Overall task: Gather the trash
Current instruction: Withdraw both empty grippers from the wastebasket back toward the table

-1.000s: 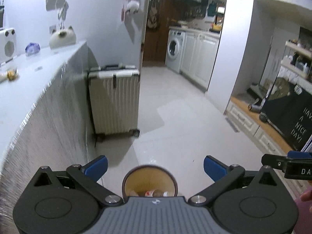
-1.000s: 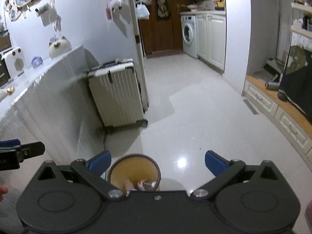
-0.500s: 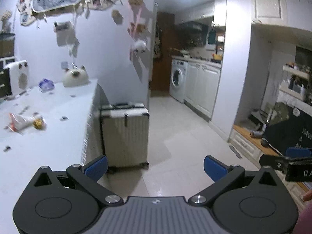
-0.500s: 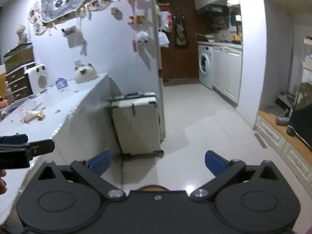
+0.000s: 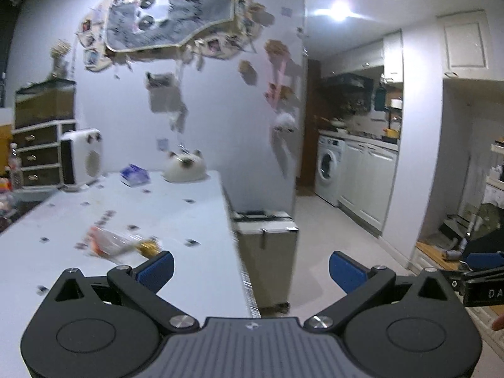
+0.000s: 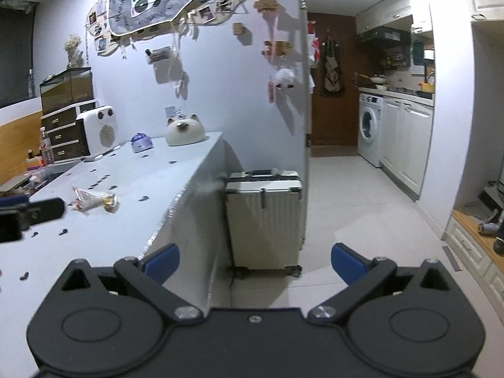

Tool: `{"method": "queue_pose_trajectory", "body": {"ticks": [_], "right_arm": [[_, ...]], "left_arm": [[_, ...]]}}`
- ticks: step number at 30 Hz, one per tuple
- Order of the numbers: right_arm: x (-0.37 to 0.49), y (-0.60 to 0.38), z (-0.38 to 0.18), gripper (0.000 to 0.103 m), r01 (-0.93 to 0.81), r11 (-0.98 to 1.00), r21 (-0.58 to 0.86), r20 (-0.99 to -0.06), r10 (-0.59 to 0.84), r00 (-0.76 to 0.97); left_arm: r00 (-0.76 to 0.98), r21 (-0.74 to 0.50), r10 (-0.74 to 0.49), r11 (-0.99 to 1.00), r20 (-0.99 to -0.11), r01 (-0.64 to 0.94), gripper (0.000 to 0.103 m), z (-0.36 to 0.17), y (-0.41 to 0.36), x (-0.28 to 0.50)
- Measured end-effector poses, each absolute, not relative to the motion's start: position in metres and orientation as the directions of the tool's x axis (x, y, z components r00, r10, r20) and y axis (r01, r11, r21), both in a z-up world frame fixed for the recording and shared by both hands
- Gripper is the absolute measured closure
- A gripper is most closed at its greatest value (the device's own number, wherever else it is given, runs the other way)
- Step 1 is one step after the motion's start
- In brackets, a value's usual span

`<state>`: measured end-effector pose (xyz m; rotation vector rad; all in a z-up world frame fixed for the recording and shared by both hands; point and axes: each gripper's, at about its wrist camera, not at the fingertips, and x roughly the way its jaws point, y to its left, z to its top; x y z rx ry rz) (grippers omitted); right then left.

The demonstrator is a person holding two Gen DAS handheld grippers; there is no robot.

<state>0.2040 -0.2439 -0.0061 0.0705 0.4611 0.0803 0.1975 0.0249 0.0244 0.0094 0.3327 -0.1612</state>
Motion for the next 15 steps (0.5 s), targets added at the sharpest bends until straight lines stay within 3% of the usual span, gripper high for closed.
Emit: {"method": "queue_pose_trajectory", "body": {"ticks": [9, 15], "right_arm": [[0.254, -0.167, 0.017, 0.0, -0.146, 0.983, 0.115, -0.417, 0.181, 0.891], [0.284, -0.121, 0.023, 0.0, -0.197, 0.972, 0.129, -0.405, 0.233, 0.884]], "left_arm": [[0.968, 0.089, -0.042, 0.994, -0.248, 0.066, 0.0, 0.067, 0.109, 0.22], [0.965, 0.084, 0.034, 0.996, -0.26, -0.012, 0.0, 0.076, 0.161, 0.264]]}}
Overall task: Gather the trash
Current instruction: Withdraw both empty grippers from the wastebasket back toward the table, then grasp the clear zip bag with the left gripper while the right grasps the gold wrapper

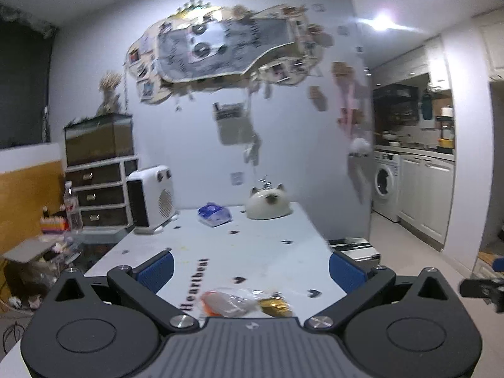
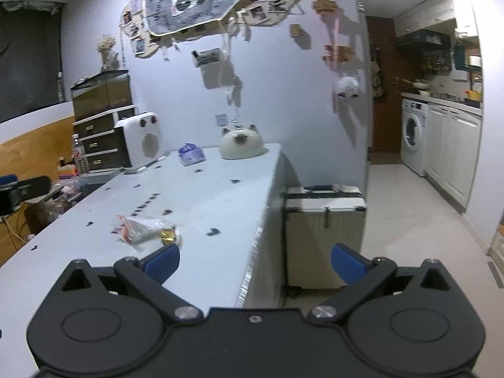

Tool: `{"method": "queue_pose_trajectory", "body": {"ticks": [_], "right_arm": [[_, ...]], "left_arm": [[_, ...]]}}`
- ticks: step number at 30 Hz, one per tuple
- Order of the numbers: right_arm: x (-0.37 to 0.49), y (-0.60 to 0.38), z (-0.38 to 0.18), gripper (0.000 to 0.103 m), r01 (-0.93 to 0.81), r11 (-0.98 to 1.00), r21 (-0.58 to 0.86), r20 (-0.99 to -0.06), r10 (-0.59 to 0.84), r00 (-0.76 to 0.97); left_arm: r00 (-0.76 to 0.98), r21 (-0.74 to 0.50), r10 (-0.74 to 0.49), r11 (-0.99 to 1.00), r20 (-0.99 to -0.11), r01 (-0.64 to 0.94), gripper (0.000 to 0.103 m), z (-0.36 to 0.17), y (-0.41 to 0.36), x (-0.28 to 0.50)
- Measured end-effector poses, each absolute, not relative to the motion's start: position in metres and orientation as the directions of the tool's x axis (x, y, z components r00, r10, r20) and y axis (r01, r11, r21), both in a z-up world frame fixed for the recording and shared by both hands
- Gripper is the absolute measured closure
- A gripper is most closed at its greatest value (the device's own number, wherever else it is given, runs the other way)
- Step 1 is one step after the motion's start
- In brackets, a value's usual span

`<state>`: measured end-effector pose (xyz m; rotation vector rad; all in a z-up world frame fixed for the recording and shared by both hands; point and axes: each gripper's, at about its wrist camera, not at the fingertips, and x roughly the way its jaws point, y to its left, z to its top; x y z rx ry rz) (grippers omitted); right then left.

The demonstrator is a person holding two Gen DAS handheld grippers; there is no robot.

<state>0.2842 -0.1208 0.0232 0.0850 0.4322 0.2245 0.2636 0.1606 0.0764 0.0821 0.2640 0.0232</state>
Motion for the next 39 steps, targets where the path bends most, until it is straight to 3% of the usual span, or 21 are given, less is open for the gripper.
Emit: {"method": "queue_pose_trajectory", "body": {"ticks": [6, 12, 16, 23, 25, 27, 30, 39], "right_arm": [[0.311, -0.096, 0.034, 0.0, -0.218, 0.965, 0.148, -0.349, 0.257, 0.901], [0.34, -0.085, 0.025, 0.0, -0.213, 0.961, 0.179, -0.355, 0.265, 0.897], [0.353, -0.071, 0.01, 0.0, -0.204, 0.971, 0.123, -0.311, 0.233, 0.921], [0.39, -0.044, -0.003, 0.0, -0.276, 0.959, 0.07, -0.374, 0.281, 0.884], [0.403, -0.035, -0.006, 0.0, -0.3, 0.952, 0.058, -0.393, 0.298, 0.87], [0.416, -0.024, -0.009, 0.0, -0.333, 0.942, 0.048, -0.389, 0.324, 0.862], [0.432, -0.008, -0.016, 0.002, -0.373, 0.926, 0.058, -0.392, 0.365, 0.844], [0.5, 0.032, -0.058, 0.027, -0.396, 0.887, 0.238, -0.508, 0.461, 0.728]], "left_arm": [[0.936, -0.067, -0.028, 0.998, -0.351, 0.004, 0.0, 0.056, 0.208, 0.327], [0.911, -0.234, -0.129, 0.972, -0.391, 0.038, 0.0, 0.016, 0.226, 0.376], [0.912, -0.39, -0.222, 0.918, -0.344, 0.077, 0.0, -0.01, 0.239, 0.401], [0.911, -0.674, -0.354, 0.728, -0.212, 0.126, 0.0, -0.045, 0.271, 0.427], [0.907, -0.68, -0.354, 0.724, -0.227, 0.113, 0.002, -0.05, 0.273, 0.433], [0.898, -0.671, -0.35, 0.736, -0.266, 0.089, 0.012, -0.056, 0.274, 0.438], [0.896, -0.691, -0.337, 0.722, -0.291, 0.047, 0.017, -0.065, 0.28, 0.443], [0.884, -0.779, -0.383, 0.626, -0.267, 0.036, 0.023, -0.083, 0.295, 0.463]]}}
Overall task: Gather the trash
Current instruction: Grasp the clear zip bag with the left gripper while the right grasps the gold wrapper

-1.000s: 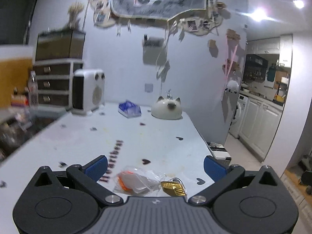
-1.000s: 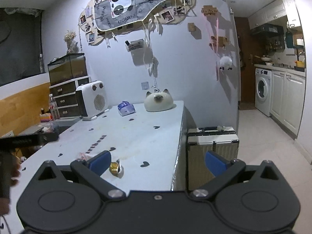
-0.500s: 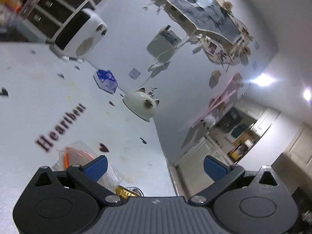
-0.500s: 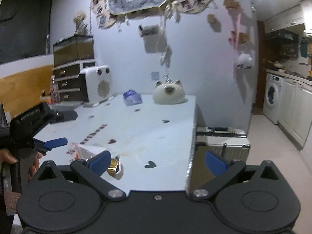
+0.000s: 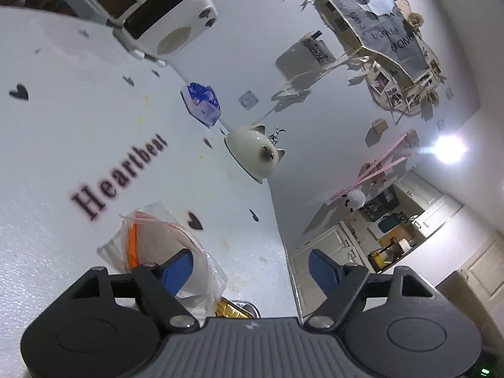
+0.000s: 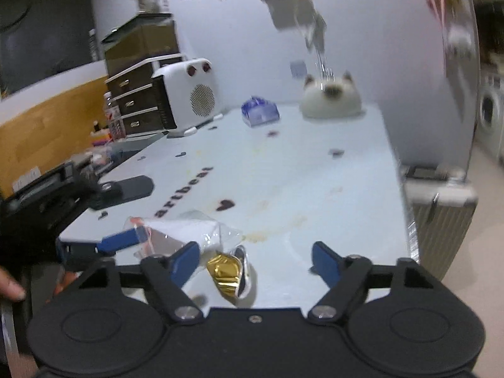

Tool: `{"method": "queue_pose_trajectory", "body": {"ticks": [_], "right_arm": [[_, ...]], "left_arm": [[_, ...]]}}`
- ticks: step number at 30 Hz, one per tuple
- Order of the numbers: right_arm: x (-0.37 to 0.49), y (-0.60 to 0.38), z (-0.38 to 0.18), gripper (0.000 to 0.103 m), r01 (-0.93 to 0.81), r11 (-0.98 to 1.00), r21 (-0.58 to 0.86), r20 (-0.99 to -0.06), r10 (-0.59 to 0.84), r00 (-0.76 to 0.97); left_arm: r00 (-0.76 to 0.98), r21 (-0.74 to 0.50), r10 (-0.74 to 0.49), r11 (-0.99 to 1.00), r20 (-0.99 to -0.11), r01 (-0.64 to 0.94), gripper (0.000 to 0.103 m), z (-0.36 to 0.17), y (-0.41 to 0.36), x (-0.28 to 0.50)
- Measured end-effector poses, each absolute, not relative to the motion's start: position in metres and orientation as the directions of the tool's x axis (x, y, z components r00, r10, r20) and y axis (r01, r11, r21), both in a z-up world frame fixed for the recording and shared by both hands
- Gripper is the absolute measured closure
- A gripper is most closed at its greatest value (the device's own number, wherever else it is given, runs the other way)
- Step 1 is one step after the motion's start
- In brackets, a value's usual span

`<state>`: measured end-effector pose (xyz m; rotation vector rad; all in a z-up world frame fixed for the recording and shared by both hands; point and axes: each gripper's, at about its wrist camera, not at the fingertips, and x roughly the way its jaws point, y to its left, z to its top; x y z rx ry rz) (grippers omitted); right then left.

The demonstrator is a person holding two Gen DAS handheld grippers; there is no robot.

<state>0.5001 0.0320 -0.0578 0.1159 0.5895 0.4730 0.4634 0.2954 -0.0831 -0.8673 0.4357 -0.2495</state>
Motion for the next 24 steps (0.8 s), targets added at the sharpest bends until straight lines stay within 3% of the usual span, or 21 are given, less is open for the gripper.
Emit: {"method": "queue_pose_trajectory", "body": {"ticks": [4, 13, 16, 20, 22, 24], "right_arm": [[0.52, 0.042, -0.074, 0.03, -0.38, 0.868, 0.319, -0.522, 0.496, 0.694], [0.516, 0.071, -0.096, 0.038, -0.446, 0.866, 0.227, -0.558, 0.491, 0.669], [0.509, 0.072, -0.097, 0.041, -0.435, 0.873, 0.221, -0.545, 0.48, 0.687], [0.506, 0.065, -0.1, 0.052, -0.405, 0.853, 0.33, -0.513, 0.522, 0.681], [0.505, 0.064, -0.101, 0.065, -0.394, 0.853, 0.343, -0.514, 0.521, 0.681], [0.504, 0.063, -0.101, 0.066, -0.381, 0.853, 0.357, -0.512, 0.519, 0.684]], "left_arm": [[0.88, -0.796, -0.389, 0.605, -0.272, 0.022, 0.023, -0.09, 0.297, 0.469], [0.886, -0.787, -0.366, 0.617, -0.286, 0.001, 0.027, -0.101, 0.293, 0.483], [0.89, -0.796, -0.359, 0.605, -0.282, -0.008, 0.035, -0.105, 0.292, 0.487], [0.894, -0.795, -0.343, 0.606, -0.288, -0.023, 0.045, -0.107, 0.29, 0.49], [0.894, -0.79, -0.337, 0.612, -0.296, -0.031, 0.052, -0.108, 0.289, 0.491], [0.891, -0.789, -0.334, 0.612, -0.308, -0.043, 0.068, -0.11, 0.29, 0.492]]}}
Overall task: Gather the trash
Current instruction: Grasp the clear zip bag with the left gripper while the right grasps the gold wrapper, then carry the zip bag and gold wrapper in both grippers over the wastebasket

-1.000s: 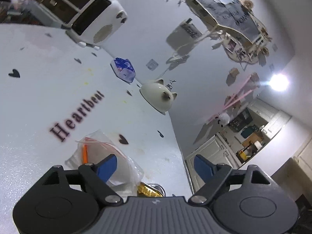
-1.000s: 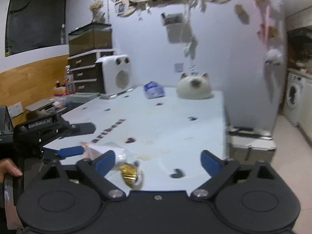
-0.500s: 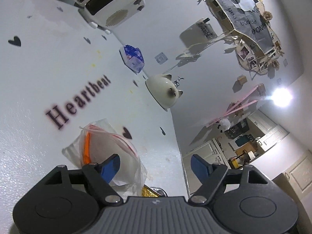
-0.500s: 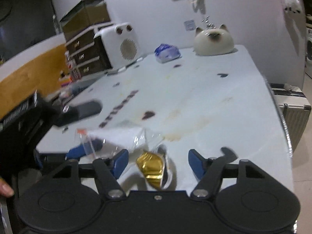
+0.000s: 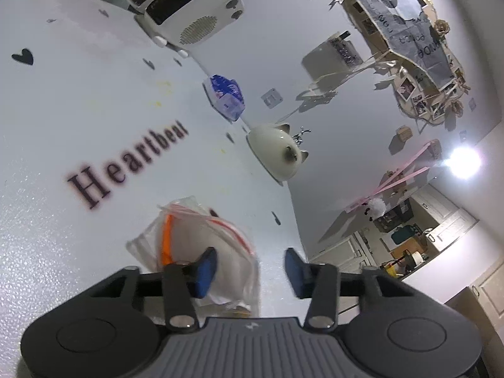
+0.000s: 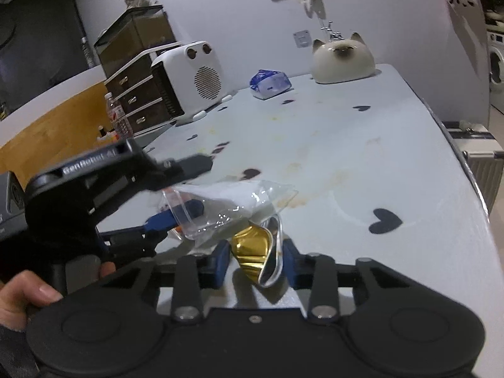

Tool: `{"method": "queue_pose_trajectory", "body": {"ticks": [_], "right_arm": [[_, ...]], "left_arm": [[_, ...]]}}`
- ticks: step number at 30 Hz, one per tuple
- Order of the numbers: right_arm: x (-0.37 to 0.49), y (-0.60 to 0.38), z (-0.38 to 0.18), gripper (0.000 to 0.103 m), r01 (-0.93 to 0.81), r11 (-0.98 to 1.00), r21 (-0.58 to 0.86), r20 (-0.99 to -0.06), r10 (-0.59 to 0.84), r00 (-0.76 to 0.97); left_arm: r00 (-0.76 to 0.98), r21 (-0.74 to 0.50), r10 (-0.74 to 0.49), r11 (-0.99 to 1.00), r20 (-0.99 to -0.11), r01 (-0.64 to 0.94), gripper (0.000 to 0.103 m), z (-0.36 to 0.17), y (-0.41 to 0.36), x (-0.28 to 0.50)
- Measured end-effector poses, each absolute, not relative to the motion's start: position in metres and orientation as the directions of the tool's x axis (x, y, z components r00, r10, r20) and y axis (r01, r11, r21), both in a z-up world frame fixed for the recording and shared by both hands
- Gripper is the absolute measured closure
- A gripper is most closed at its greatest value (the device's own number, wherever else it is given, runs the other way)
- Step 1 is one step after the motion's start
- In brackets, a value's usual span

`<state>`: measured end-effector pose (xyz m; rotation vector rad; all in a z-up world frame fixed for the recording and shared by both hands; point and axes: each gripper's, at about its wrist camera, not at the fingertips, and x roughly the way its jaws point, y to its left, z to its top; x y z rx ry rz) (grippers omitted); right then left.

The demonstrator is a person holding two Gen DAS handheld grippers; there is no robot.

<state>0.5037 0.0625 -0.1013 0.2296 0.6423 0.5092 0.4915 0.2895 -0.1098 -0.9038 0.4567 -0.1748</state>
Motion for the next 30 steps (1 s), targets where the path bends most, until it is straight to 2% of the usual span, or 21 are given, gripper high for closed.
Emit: {"method": "queue_pose_trajectory", "body": {"ticks": [2, 5, 6, 9, 18, 30], "right_arm": [[0.502, 0.059, -0.102, 0.066, -0.373, 0.847, 0.379, -0.506, 0.527, 0.682], [0.497, 0.055, -0.104, 0.066, -0.363, 0.842, 0.4, -0.501, 0.532, 0.682], [0.494, 0.054, -0.104, 0.066, -0.36, 0.841, 0.403, -0.501, 0.532, 0.683], [0.483, 0.049, -0.105, 0.066, -0.349, 0.842, 0.412, -0.5, 0.529, 0.686], [0.43, 0.042, -0.102, 0.067, -0.367, 0.853, 0.371, -0.515, 0.518, 0.683], [0.365, 0.005, -0.093, 0.068, -0.337, 0.865, 0.373, -0.522, 0.496, 0.694]], "left_arm": [[0.887, -0.79, -0.328, 0.61, -0.325, -0.064, 0.078, -0.112, 0.291, 0.492], [0.884, -0.791, -0.335, 0.609, -0.325, -0.059, 0.08, -0.112, 0.293, 0.49], [0.886, -0.786, -0.333, 0.615, -0.322, -0.054, 0.088, -0.11, 0.293, 0.488], [0.888, -0.778, -0.33, 0.626, -0.321, -0.049, 0.096, -0.106, 0.291, 0.479], [0.887, -0.74, -0.308, 0.67, -0.344, -0.055, 0.097, -0.098, 0.281, 0.428], [0.891, -0.671, -0.29, 0.741, -0.348, -0.021, 0.097, -0.085, 0.25, 0.317]]}}
